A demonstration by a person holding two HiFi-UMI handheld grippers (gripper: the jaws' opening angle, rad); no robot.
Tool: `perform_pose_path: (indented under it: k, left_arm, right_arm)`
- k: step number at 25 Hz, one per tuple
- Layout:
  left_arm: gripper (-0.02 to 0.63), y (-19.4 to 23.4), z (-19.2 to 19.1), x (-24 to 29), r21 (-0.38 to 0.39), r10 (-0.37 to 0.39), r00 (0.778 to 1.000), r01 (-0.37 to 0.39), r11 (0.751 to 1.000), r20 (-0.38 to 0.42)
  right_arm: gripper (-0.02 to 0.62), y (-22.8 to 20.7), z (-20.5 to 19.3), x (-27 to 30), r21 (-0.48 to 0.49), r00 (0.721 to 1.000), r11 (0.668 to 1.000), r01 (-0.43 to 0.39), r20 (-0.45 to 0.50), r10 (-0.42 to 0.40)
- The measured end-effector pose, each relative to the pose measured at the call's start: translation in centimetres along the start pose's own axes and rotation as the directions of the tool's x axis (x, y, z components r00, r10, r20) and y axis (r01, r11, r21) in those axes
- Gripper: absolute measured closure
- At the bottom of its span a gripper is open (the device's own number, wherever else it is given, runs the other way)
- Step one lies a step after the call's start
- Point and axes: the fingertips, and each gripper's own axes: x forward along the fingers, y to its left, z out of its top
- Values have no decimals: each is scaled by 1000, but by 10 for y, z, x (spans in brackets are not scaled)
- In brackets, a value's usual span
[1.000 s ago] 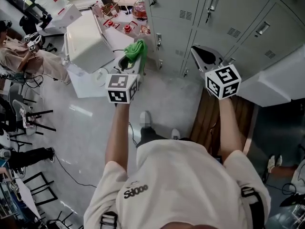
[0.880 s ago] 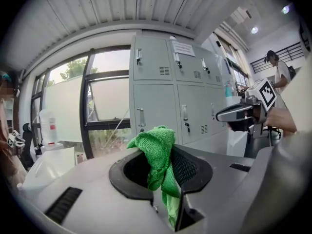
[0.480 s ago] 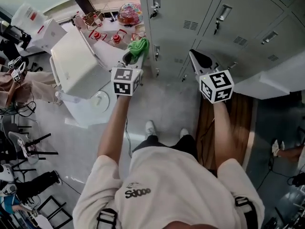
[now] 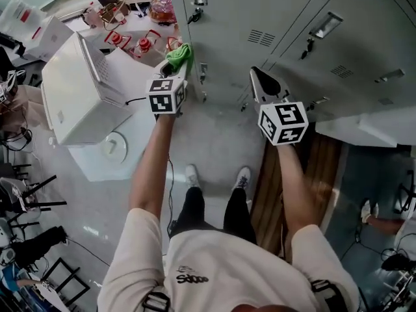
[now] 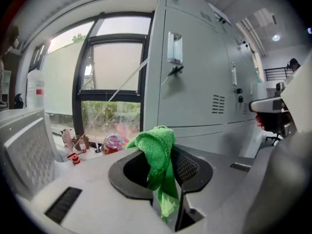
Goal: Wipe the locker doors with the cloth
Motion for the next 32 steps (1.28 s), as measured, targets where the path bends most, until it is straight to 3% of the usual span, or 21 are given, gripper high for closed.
perform_pose_path:
  k: [4,8,14,23,32]
  left_arm:
    - [499,17,-19,42,-43,57,998,-57,997,6]
    - [499,26,-24,63,-75,94,994,-90,993,53]
    - [499,12,-25,71,-29,113,991,-111,993,77]
    - [500,-65,-21,87,13,-2,994,1,1000,106]
    - [502,-147,-29,105,58,-131,987,126,990,98]
  right_arm:
    - [588,-9,-26,19,-44,999,999,-23,-31,21]
    - [588,-19,-53,25,-3,998,999,-45,-54,45]
    - [588,-48,-75,13,-7,997,1000,-21,-68,20]
    - [586,-64,-91,-6,-37,997,999,4,-81,-7]
    - [586,-80,-103,-36,-17,997,1000,24,-76,-25]
